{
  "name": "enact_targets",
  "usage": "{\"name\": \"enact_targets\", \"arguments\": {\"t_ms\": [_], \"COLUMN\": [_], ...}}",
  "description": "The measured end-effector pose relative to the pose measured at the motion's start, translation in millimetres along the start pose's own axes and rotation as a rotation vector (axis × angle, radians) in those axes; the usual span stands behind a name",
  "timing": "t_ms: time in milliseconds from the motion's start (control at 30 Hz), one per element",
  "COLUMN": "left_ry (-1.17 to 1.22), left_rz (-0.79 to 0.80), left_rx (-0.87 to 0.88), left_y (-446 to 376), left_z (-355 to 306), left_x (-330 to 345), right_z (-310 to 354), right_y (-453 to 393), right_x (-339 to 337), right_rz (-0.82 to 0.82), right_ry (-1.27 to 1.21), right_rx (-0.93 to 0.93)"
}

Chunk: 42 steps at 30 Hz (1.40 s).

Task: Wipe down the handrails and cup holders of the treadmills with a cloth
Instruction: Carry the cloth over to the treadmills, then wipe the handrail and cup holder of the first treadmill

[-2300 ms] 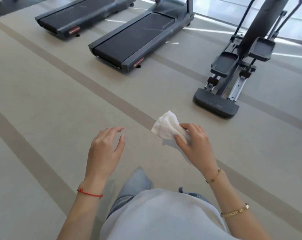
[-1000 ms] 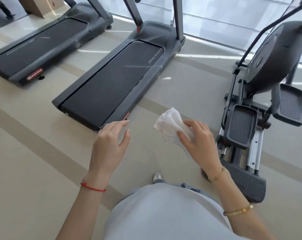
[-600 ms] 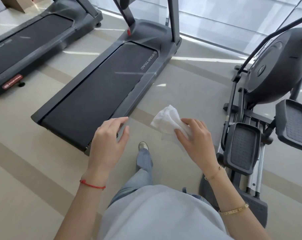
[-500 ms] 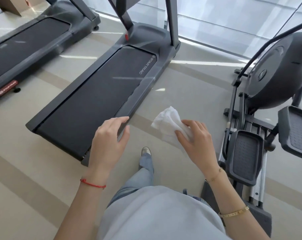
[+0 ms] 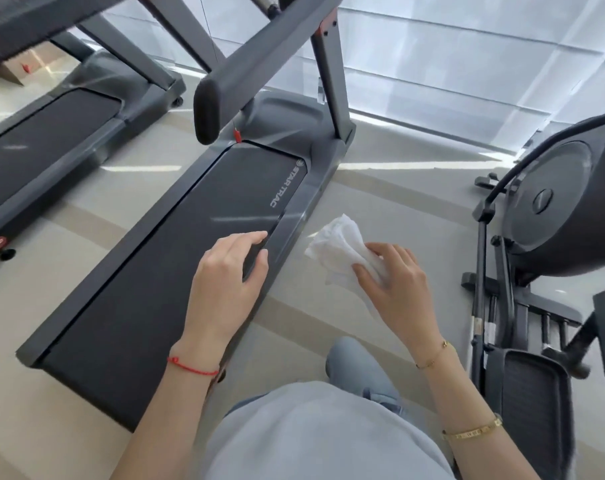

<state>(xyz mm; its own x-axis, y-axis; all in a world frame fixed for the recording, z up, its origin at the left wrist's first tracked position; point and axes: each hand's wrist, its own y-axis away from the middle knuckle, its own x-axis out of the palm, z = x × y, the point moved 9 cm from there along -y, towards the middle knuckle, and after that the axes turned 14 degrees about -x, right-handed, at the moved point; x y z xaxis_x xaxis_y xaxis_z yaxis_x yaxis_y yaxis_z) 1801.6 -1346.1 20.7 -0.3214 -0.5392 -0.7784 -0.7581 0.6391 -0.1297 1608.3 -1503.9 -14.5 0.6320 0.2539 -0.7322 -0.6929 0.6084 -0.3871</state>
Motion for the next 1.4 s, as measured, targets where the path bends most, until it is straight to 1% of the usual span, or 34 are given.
{"name": "enact_targets", "arguments": {"t_ms": [167,300,400,500,633,767,900,1000,1067,1133,1233,1300,1400], "left_ry": [0.007,0.008,-0.003,-0.040,-0.066,-0.093,-0.104,-0.086,-0.071,-0.049,0.007,0.034,0.075], "left_rz": [-0.041,-0.152,-0.261,-0.371,-0.505,-0.580,-0.620,-0.595,-0.573,-0.553,-0.549,-0.551,-0.559], "left_rx": [-0.055,-0.143,-0.228,-0.306,-0.400,-0.479,-0.578,-0.636,-0.658,-0.669,-0.674,-0.671,-0.672], "left_y": [-82,-147,-186,-216,-244,-268,-283,-294,-298,-301,-303,-305,-306], "left_z": [-9,-20,-28,-31,-27,-10,16,32,40,45,52,56,59], "left_x": [30,44,42,33,17,3,-7,-6,-2,2,5,6,8], "right_z": [-47,-75,-83,-80,-60,-27,15,42,49,55,70,79,86], "right_y": [-87,-184,-257,-325,-402,-457,-485,-483,-482,-483,-476,-473,-478], "right_x": [16,30,39,49,68,100,139,171,182,186,200,212,216], "right_rz": [0.009,0.053,0.088,0.101,0.112,0.158,0.226,0.380,0.468,0.511,0.534,0.542,0.476], "right_ry": [-0.033,-0.066,-0.106,-0.139,-0.147,-0.149,-0.120,-0.068,-0.083,-0.077,0.057,0.122,0.066], "right_rx": [-0.051,-0.197,-0.334,-0.485,-0.679,-0.842,-1.003,-1.123,-1.141,-1.163,-1.273,-1.308,-1.348]}}
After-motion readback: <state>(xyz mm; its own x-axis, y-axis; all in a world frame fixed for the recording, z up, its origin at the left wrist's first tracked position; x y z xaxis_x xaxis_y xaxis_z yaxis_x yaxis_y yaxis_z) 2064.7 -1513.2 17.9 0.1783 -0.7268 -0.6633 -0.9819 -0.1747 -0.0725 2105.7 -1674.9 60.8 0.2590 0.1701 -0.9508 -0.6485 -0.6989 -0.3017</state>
